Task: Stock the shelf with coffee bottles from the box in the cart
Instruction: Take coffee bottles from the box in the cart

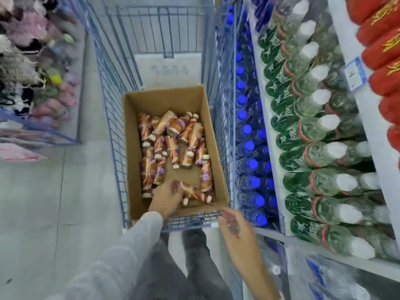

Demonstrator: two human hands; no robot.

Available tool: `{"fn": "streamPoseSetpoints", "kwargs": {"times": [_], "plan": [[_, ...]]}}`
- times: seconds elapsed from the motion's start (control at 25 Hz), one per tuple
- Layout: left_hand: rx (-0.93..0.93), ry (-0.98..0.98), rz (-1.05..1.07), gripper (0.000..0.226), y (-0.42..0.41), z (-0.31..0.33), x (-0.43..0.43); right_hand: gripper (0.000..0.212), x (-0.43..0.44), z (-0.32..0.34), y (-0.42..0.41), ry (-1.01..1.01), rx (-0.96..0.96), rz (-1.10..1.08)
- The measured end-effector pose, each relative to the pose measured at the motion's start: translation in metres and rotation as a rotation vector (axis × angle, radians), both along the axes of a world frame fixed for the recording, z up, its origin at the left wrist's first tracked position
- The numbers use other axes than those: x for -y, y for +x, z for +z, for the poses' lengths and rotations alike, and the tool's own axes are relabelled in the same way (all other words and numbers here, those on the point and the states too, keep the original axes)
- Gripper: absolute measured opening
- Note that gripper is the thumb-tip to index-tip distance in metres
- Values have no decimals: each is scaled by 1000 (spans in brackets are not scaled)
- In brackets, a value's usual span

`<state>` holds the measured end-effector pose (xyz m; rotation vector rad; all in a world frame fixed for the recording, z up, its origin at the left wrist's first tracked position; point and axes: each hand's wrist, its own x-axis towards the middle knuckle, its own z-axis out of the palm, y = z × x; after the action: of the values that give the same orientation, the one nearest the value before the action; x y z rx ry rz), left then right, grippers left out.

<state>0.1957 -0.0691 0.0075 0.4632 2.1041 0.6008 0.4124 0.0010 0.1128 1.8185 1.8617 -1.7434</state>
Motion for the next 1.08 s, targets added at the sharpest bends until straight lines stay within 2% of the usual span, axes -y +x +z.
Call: {"fn": "streamPoseSetpoints", "kwargs": {"times": [0.12, 0.28, 0.36, 0.48, 0.56, 0.68, 0.8, 0.84, 0.92, 1.0, 1.08], "plan": [[3, -188, -240, 44, -12, -65, -35, 30, -1, -12, -4, -54, 39, -70], [-26, -319, -708, 56, -22, -144, -56, 30, 10, -30, -12, -91, 47, -176], [-60, -383, -892, 71, -27, -170, -55, 31, 20, -37, -15, -97, 49, -177], [-80, -343, -986, 75, -30, -183, -49, 23, 28, -49, -20, -142, 58, -167], [-64, -272, -863, 69, -29, -170, -38, 20, 25, -48, -26, -175, 67, -131], [0, -234, -527, 69, -37, -117, -7, 20, 11, -42, -43, -178, 49, -72], [185, -121, 57, 65, -44, -47, 48, 15, -8, -55, -73, -224, 51, -38], [254, -51, 254, 65, -45, -22, 66, 13, -12, -66, -87, -310, 48, -72], [328, 44, 508, 61, -44, 17, 99, 14, -11, -99, -122, -463, 74, -94], [377, 110, 693, 48, -45, 46, 122, 20, -3, -141, -158, -441, 129, 32], [403, 138, 842, 45, -46, 57, 139, 27, 7, -183, -188, -466, 205, 16]]}}
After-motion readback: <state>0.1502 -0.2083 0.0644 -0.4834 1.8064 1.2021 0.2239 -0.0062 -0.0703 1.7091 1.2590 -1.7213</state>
